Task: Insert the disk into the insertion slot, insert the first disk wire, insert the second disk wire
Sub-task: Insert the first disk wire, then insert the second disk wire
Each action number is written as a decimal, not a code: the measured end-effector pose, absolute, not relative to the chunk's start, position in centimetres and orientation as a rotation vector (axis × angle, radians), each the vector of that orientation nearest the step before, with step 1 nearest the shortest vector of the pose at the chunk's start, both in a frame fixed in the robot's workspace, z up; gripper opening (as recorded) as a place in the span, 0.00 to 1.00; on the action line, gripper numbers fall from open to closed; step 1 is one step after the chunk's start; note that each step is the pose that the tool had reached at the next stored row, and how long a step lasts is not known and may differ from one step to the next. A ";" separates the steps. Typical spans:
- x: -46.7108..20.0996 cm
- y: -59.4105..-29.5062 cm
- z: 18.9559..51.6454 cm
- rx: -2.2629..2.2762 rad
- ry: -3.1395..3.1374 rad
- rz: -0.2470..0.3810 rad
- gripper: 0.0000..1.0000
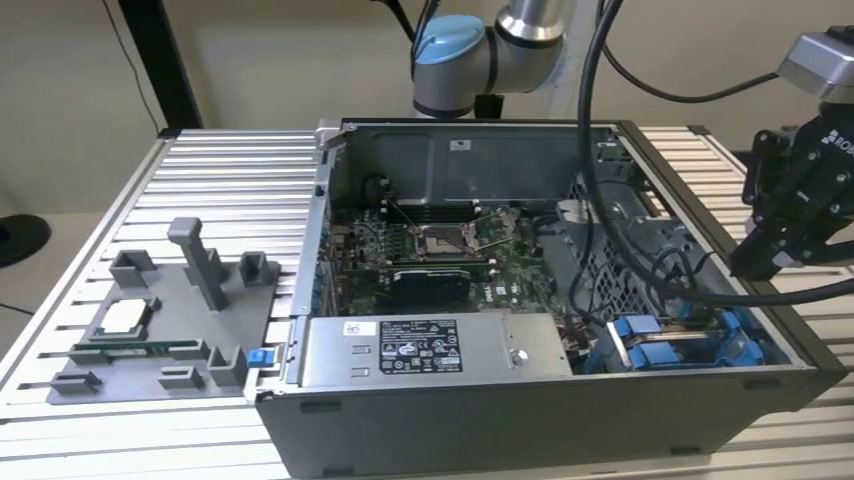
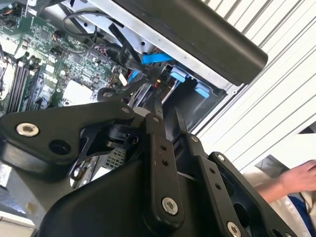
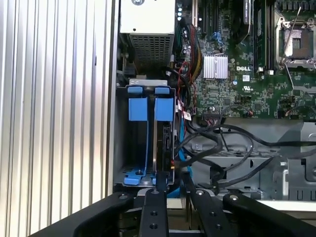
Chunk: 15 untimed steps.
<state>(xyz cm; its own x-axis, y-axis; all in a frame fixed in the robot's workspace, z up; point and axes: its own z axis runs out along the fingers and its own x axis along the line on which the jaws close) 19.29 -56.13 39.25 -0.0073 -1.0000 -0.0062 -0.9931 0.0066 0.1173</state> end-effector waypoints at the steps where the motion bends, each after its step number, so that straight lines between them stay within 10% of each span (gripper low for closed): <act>1: 19.4 -56.1 39.2 2.156 -2.171 -0.135 1.00; 15: 20.4 -56.1 39.3 2.155 -2.170 -0.137 1.00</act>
<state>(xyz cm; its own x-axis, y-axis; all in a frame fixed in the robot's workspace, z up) 20.35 -56.13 39.25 -0.0074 -1.0000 -0.0061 -0.9928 0.0066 0.1197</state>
